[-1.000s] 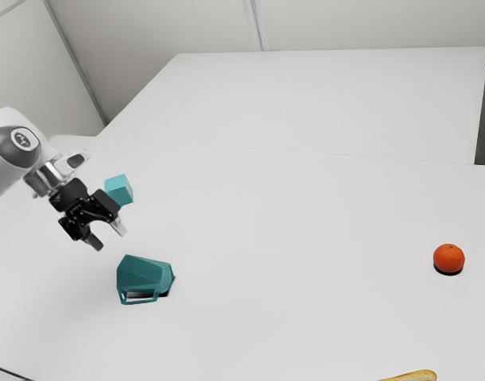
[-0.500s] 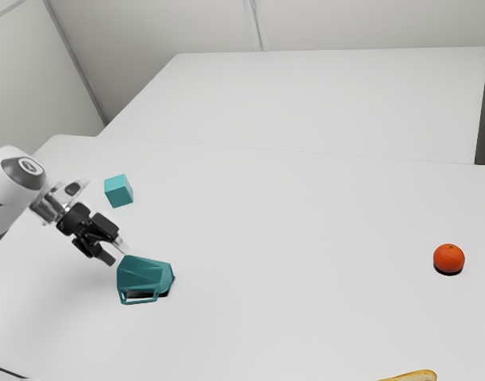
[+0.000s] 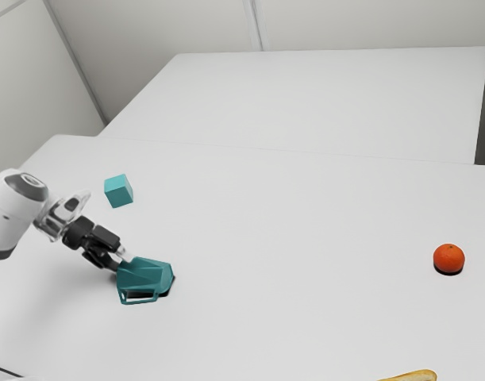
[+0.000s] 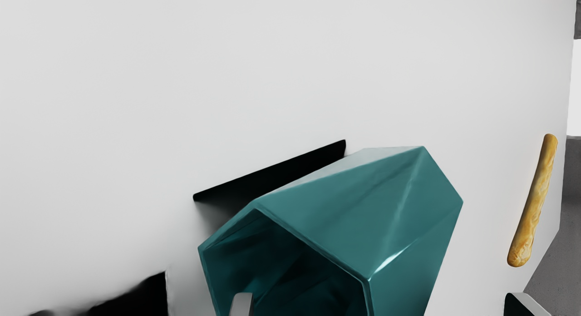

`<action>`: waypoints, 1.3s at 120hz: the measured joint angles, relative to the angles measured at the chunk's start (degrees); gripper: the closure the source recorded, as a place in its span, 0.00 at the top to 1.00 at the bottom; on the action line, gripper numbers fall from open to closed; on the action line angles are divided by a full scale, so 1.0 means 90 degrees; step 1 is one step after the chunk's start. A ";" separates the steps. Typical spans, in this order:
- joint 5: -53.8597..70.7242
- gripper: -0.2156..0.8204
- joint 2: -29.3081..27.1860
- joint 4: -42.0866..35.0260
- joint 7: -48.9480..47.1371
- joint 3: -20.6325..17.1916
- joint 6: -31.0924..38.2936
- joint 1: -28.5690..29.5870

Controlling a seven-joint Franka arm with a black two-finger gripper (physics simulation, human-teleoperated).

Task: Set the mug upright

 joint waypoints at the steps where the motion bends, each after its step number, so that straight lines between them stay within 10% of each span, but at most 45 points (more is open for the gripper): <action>1: -0.0008 0.78 0.0005 -0.0001 0.0012 0.0000 -0.0007 0.0004; 87: -0.0217 0.17 0.0209 0.0074 0.0632 -0.0019 -0.0696 0.0115; 156: -0.0173 0.05 -0.0333 0.0048 0.0864 -0.0248 -0.0610 0.0059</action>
